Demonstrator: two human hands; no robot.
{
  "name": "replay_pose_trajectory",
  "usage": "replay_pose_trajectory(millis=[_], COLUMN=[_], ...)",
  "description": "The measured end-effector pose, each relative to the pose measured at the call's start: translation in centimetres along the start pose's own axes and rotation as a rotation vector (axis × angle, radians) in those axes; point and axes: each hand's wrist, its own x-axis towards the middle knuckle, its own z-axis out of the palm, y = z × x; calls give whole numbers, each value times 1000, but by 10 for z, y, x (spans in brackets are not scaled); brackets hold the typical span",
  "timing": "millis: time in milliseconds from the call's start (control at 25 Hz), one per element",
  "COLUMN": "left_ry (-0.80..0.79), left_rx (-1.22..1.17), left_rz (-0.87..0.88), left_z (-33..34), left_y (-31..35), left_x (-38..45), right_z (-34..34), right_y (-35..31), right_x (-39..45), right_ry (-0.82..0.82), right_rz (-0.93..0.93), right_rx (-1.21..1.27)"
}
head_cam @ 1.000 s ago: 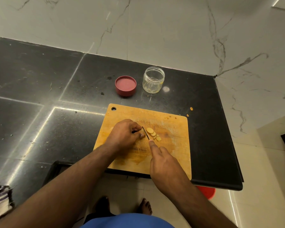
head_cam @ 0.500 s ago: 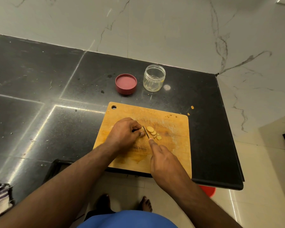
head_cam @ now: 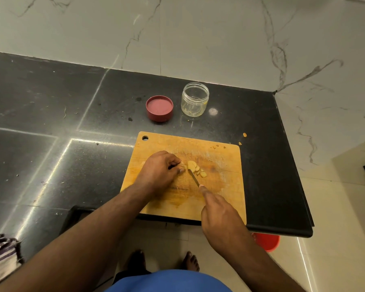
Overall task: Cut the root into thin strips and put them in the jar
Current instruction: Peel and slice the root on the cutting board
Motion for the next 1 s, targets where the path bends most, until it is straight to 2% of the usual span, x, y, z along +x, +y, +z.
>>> replay_pose_trajectory(millis=[160,400,640,840,1000], left_ry=[-33,-6,22,45,43], left_rx=[38,-36,-67,-42,-39], left_rz=[42,2,-19,-8,2], left_z=[-3,-2,1,4,3], left_y=[-2,-1,-4,-4,-5], left_x=[-3,-6,-3,-1,-1], right_z=[-21,-25,-16,-2,2], right_y=[2,3,-9,-19,-21], right_x=[-2,-3,2,14,18], right_ry=[43,91,-17,-1,-57], right_rz=[48,34,-8,-43,-20], right_rx=[160,228,139,-15,-64])
